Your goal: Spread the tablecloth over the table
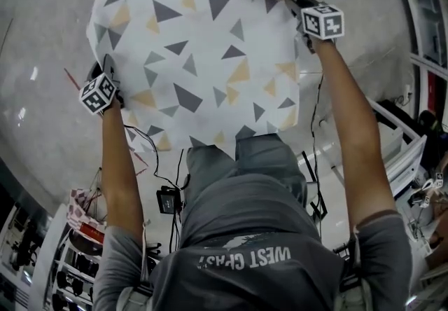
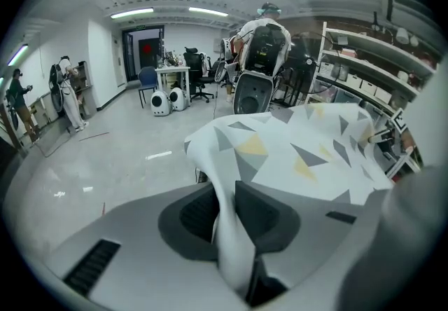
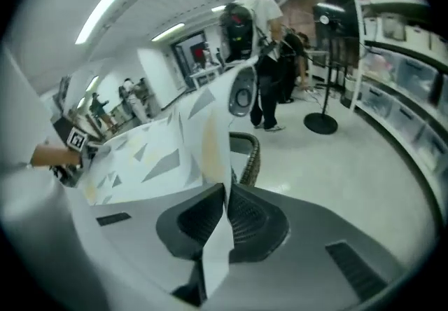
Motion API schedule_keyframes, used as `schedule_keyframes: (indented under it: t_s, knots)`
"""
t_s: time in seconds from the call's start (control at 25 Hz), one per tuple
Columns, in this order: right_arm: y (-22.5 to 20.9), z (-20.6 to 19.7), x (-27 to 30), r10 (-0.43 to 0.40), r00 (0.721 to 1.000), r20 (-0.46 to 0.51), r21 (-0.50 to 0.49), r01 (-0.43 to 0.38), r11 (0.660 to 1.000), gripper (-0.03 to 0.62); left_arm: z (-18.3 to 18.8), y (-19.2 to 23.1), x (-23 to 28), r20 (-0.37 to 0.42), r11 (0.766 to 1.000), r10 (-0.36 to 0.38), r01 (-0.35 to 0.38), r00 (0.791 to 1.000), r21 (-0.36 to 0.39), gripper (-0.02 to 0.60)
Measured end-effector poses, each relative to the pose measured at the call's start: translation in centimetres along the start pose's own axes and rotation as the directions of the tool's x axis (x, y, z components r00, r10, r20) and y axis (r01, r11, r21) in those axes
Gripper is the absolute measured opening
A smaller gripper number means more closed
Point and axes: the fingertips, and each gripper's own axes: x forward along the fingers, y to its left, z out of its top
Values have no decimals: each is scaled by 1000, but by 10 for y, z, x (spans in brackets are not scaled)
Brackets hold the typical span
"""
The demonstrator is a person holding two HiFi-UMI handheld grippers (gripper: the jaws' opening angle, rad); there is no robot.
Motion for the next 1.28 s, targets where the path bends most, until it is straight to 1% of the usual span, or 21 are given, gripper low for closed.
schedule_keyframes:
  t_s: [0.08,0.2,0.32,0.48,0.6,0.72,0.8,0.84,0.96,1.08,1.2,1.28]
  knots:
    - [-16,4,11,-20,1000,-17,101,22,995,23,1,-1,1,1,1000,3,-3,1000,7,67]
    - [-30,-4,29,-24,998,-62,182,35,983,32,1,1,1,-7,1000,19,-19,1000,17,67]
    - [-39,-9,35,-27,997,-69,225,42,974,37,-2,2,6,-18,999,23,-23,1000,22,67]
    - [-44,-10,35,-51,997,-65,240,65,969,44,-9,6,14,-46,1000,25,-25,999,14,74]
    - [-46,-10,33,-76,995,-61,254,89,963,54,-14,6,21,-54,1000,4,-3,999,4,79]
    - [-50,-14,26,-123,990,-69,251,136,958,83,-15,10,19,-49,999,24,-22,998,31,131]
    - [-54,-20,17,-157,984,-79,230,171,958,117,-17,17,14,-55,997,48,-45,997,56,196]
    - [-54,-23,13,-168,983,-81,216,181,959,120,-18,19,10,-52,997,54,-51,997,66,204]
    - [-48,-26,-5,-185,980,-75,169,195,966,135,-12,22,-7,-21,996,52,-50,998,80,204]
    - [-30,-19,-28,-198,980,-33,114,200,973,141,1,16,-30,32,995,36,-39,999,94,204]
    - [5,-2,-59,-194,980,44,84,190,978,141,22,-2,-61,114,995,-7,-4,993,100,204]
    - [39,16,-81,-170,978,118,74,162,984,130,40,-21,-85,176,994,-60,42,983,104,202]
